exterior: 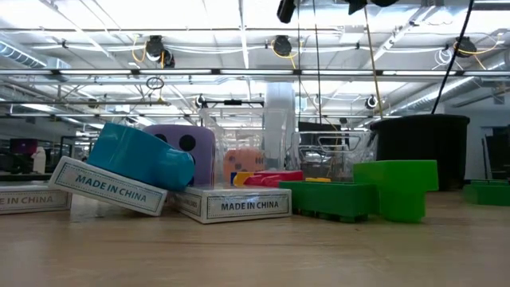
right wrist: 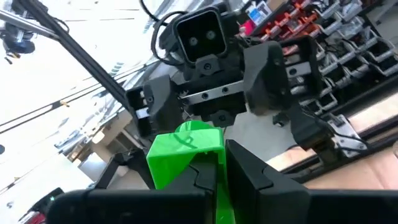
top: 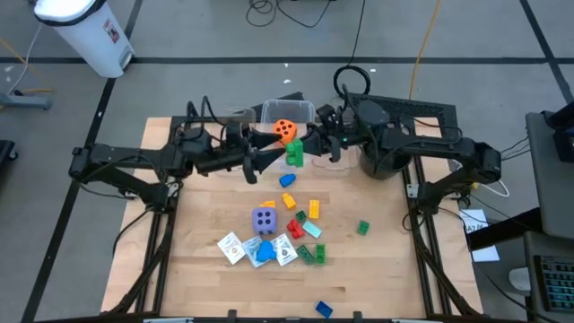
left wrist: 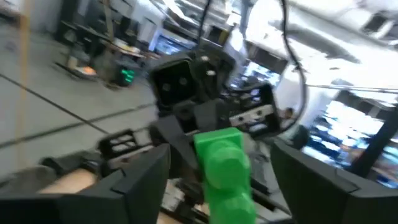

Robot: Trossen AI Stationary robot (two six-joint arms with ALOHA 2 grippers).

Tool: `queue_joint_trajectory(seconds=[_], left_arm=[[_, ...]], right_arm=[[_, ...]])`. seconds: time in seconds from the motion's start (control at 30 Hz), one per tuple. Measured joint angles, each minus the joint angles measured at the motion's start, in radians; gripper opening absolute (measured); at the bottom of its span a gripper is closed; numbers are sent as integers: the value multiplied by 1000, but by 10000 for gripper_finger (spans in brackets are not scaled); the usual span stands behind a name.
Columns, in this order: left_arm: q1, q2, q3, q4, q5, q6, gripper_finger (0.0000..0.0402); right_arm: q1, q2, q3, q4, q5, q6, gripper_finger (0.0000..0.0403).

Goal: Pick & Place Toys
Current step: Put the top light green game piece into the right transparent bin

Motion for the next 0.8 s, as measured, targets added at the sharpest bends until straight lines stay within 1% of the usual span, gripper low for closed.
queue_joint_trajectory(seconds=[0.07,0.13,0.27,0.37,0.5,0.6,0.8], left_arm=[[14,0,0,-19,53,-23,306],[27,6,0,-31,78,-68,317],[37,31,-1,-20,86,-105,329],[37,67,1,26,86,-107,330],[36,122,0,84,90,-110,325],[36,144,0,138,89,-115,318],[36,148,0,120,91,-110,287]], right_arm=[[1,1,0,6,3,0,11],[1,0,0,6,5,-11,11],[0,0,0,-1,10,-27,11],[0,0,0,-5,33,-34,11],[-1,0,0,-20,41,-68,11],[-2,0,0,-47,71,-87,11],[-5,0,0,-54,84,-114,11]])
